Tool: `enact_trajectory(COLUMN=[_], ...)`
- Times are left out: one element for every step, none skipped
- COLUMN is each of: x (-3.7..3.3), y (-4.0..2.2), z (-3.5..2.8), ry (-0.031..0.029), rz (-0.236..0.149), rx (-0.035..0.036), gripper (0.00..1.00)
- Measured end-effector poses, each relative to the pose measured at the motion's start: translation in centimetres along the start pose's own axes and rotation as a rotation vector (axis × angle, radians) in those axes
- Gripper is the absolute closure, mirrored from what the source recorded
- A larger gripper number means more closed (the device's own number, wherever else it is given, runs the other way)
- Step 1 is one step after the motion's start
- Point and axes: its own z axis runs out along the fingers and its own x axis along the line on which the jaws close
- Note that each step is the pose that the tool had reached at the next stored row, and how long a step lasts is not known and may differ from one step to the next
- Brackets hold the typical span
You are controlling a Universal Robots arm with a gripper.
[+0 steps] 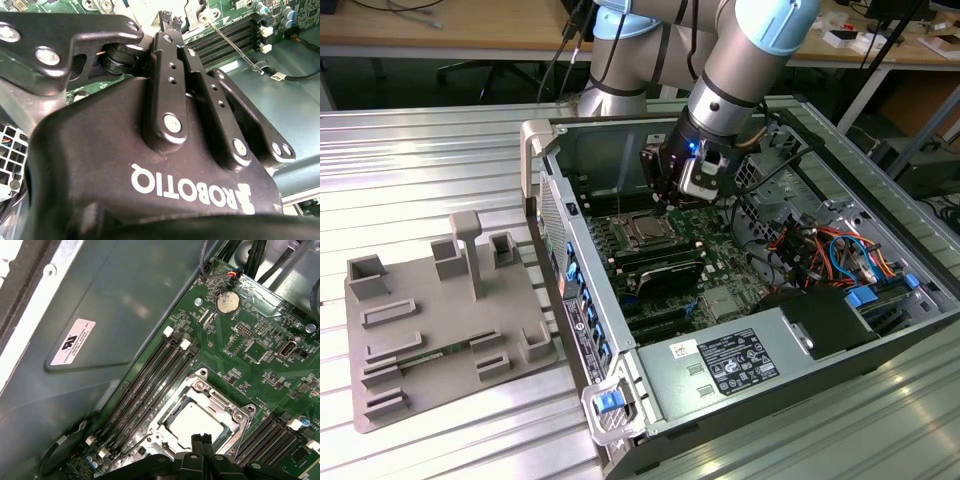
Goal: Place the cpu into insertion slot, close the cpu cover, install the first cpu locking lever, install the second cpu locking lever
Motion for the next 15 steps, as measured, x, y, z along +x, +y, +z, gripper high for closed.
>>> enact_trajectory(x=[0.00, 0.00, 0.00, 0.00, 0.00, 0.00, 0.00, 0.00, 0.00, 0.00, 0.00, 0.00, 0.00, 0.00, 0.00], y=[0.00, 0.00, 0.00, 0.00, 0.00, 0.00, 0.00, 0.00, 0.00, 0.00, 0.00, 0.00, 0.00, 0.00, 0.00], z=[0.00, 0.00, 0.00, 0.00, 0.00, 0.00, 0.00, 0.00, 0.00, 0.00, 0.00, 0.00, 0.00, 0.00, 0.00], ry=[-0.0001, -0.0002, -0.0004, -0.0006, -0.0008, -0.0010, -0.0011, -0.0013, -0.0015, -0.0016, -0.0018, -0.0021, -0.0023, -0.0025, -0.0027], rz=[-0.003, -0.005, -0.008, -0.010, -0.013, -0.018, -0.020, -0.022, -0.025, -0.027, -0.031, -0.035, -0.039, -0.042, -0.046], rx=[0.0003, 0.0006, 0.0010, 0.0014, 0.0017, 0.0023, 0.0026, 0.0029, 0.0033, 0.0035, 0.0040, 0.0047, 0.0051, 0.0055, 0.0060], gripper=[0.89, 0.89, 0.89, 0.89, 0.89, 0.89, 0.89, 0.89, 0.89, 0.89, 0.89, 0.89, 0.89, 0.89, 0.89])
